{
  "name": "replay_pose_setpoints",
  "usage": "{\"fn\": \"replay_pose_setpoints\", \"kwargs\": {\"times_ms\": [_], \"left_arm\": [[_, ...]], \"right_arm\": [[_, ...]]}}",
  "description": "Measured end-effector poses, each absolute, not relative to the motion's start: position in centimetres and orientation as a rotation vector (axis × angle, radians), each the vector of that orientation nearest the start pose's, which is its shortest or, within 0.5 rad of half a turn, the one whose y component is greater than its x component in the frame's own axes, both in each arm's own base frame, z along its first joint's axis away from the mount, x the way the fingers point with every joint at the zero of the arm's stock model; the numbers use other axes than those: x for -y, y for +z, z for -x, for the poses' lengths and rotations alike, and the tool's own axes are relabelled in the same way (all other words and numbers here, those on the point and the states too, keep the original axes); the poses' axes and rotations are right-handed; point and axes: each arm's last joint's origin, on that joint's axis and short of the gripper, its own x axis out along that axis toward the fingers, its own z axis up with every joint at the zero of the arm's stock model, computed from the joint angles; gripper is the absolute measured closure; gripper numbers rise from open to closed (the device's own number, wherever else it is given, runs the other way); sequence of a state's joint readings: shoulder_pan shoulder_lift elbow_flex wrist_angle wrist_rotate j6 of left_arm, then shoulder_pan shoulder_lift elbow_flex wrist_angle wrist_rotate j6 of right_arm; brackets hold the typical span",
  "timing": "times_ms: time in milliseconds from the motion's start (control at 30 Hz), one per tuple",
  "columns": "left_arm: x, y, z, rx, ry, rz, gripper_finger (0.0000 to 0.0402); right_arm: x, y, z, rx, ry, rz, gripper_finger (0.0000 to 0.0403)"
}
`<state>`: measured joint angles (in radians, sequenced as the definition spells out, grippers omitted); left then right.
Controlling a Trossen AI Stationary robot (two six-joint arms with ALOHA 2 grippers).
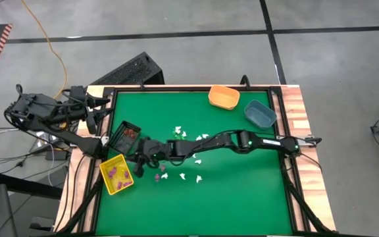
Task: Sort Halloween decoration
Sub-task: Put the pink skeleton toy into the yellow bin
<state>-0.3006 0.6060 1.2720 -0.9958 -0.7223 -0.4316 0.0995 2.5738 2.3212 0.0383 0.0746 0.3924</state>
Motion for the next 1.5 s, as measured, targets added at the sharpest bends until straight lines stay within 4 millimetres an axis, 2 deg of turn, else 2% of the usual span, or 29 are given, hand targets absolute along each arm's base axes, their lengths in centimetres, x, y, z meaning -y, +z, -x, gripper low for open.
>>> {"fn": "replay_pose_setpoints", "kwargs": {"times_ms": [100,233,367,567,767,900,967,1067,1233,1333,1433,1500], "left_arm": [[-0.5,42.3,-4.7,-0.194,0.471,0.26,0.0202],[-0.5,42.3,-4.7,-0.193,0.471,0.261,0.0202],[-0.6,42.4,-4.7,-0.191,0.479,0.26,0.0202],[-0.6,42.4,-4.7,-0.186,0.496,0.258,0.0202],[-0.6,42.4,-4.7,-0.185,0.496,0.26,0.0202],[-0.6,42.4,-4.7,-0.181,0.504,0.263,0.0202],[-0.7,42.4,-4.6,-0.178,0.515,0.262,0.0202],[-0.7,42.4,-4.6,-0.172,0.528,0.27,0.0202],[-0.7,42.4,-4.6,-0.169,0.534,0.271,0.0202],[-0.7,42.4,-4.6,-0.168,0.535,0.278,0.0202],[-0.7,42.4,-4.6,-0.168,0.536,0.277,0.0202],[-0.7,42.4,-4.6,-0.166,0.541,0.276,0.0202]], "right_arm": [[-5.6,21.9,-59.3,-0.121,0.072,-0.362,0.0401],[-5.7,21.3,-59.4,-0.121,0.098,-0.351,0.0401],[-6.1,21.4,-59.4,-0.099,0.203,-0.28,0.04],[-7.2,21.9,-59.3,-0.048,0.267,-0.196,0.04],[-6.8,22.2,-59.4,-0.014,0.287,-0.14,0.0399],[-6.6,21.0,-59.7,0.014,0.288,-0.164,0.04],[-6.9,19.4,-60.0,0.002,0.291,-0.185,0.04],[-7.2,18.2,-60.2,-0.026,0.279,-0.205,0.04],[-7.2,18.5,-60.3,0.007,0.315,-0.225,0.04],[-7.2,17.3,-60.4,-0.024,0.314,-0.232,0.0399],[-7.4,16.8,-60.4,-0.038,0.294,-0.222,0.0386],[-7.6,17.1,-60.4,-0.019,0.276,-0.191,0.037]]}}
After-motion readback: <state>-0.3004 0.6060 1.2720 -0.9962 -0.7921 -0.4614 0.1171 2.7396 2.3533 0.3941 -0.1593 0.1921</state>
